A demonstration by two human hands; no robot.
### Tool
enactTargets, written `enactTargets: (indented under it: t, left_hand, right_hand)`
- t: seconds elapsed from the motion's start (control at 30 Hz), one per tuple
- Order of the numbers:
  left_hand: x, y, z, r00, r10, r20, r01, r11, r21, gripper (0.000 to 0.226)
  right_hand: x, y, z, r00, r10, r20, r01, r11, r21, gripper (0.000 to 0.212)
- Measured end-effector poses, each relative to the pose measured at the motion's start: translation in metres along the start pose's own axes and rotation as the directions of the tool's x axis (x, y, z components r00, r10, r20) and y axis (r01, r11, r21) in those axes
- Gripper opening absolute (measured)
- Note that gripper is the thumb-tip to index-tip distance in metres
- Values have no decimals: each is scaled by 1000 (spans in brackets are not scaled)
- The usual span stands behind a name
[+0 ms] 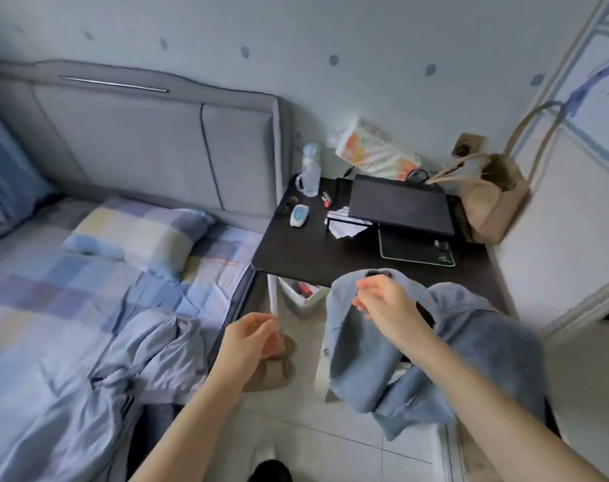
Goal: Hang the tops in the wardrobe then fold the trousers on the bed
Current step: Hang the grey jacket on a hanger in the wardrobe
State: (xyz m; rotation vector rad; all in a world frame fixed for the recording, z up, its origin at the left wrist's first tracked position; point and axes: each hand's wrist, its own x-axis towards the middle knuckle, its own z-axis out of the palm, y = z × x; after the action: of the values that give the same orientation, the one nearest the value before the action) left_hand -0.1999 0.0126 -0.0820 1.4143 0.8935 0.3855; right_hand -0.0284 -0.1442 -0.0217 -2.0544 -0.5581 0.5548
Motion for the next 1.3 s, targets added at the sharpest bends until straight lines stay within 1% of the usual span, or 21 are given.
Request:
enactTargets:
  t: [0.03, 0.1, 0.23, 0.3, 0.4, 0.43, 0.57, 0.73, 0.8, 0.87, 0.93, 0.97, 1.0, 1.07, 1.1, 1.13, 1.17, 1.23, 1.3]
  left_hand:
    - [-6, -18, -26, 996, -54, -70, 51, 998, -36, 13]
    - [-12, -46, -64, 977, -147, -152, 135, 987, -83, 12]
    - [-23, -91, -136, 898, -314, -307, 267, 946, -186, 9]
    - [-21, -109, -169, 857, -374, -353, 310, 923, -226, 9]
    - [-7, -135, -220, 792, -460, -402, 373, 885, -279, 8]
    - [2, -148, -239, 773, -485, -409, 400, 873, -279, 9]
    - [53, -189, -304, 752, -532, -389, 474, 847, -241, 9]
    - [136, -240, -367, 743, -561, -364, 565, 818, -107, 7]
    - [169, -260, -384, 745, -560, -362, 591, 806, -29, 4]
    - [199, -277, -395, 740, -577, -344, 617, 787, 8, 4]
    - [229, -296, -401, 740, -595, -314, 639, 767, 51, 14]
    - [243, -306, -403, 739, -603, -301, 647, 760, 66, 16]
    - [257, -314, -405, 735, -611, -292, 655, 752, 74, 16]
    - [287, -335, -406, 713, -643, -280, 672, 740, 10, 20]
    - [302, -347, -407, 693, -662, -285, 683, 729, -34, 25]
    - [318, -360, -407, 674, -680, -288, 695, 716, -63, 29]
    - [331, -370, -409, 663, -689, -293, 703, 707, -71, 33]
    - [356, -393, -411, 631, -713, -305, 717, 686, -121, 39]
    - [377, -417, -415, 567, -763, -311, 716, 643, -271, 44]
  right_hand:
    - [0, -5, 26, 997, -13, 70, 14, 1000, -2, 9]
    - [1, -9, 66, 987, -23, 159, 23, 1000, 0, 10]
    - [6, -23, 153, 941, 4, 338, -1, 1000, -11, 10]
    - [15, -31, 196, 915, 26, 402, -23, 1000, -12, 11]
    - [32, -41, 260, 890, 73, 450, -49, 997, -65, 11]
    - [41, -43, 286, 880, 95, 465, -61, 994, -88, 11]
    - [82, -37, 375, 856, 203, 476, -143, 977, -159, 9]
    - [142, -8, 487, 817, 331, 472, -228, 938, -262, 13]
    - [164, 10, 527, 787, 392, 476, -271, 913, -305, 13]
    - [184, 28, 560, 767, 439, 468, -312, 893, -326, 13]
    - [205, 46, 588, 755, 471, 456, -338, 876, -345, 14]
    - [216, 55, 601, 748, 487, 450, -346, 865, -362, 19]
    - [228, 64, 612, 749, 494, 441, -337, 858, -388, 26]
    - [257, 79, 637, 765, 473, 436, -260, 847, -464, 38]
    - [272, 85, 649, 774, 455, 440, -208, 839, -503, 38]
    - [288, 92, 663, 777, 441, 450, -157, 828, -539, 33]
    - [302, 96, 676, 780, 431, 454, -112, 810, -576, 33]
    - [328, 112, 704, 794, 405, 454, -16, 759, -650, 56]
    - [347, 126, 731, 806, 348, 478, 115, 700, -705, 74]
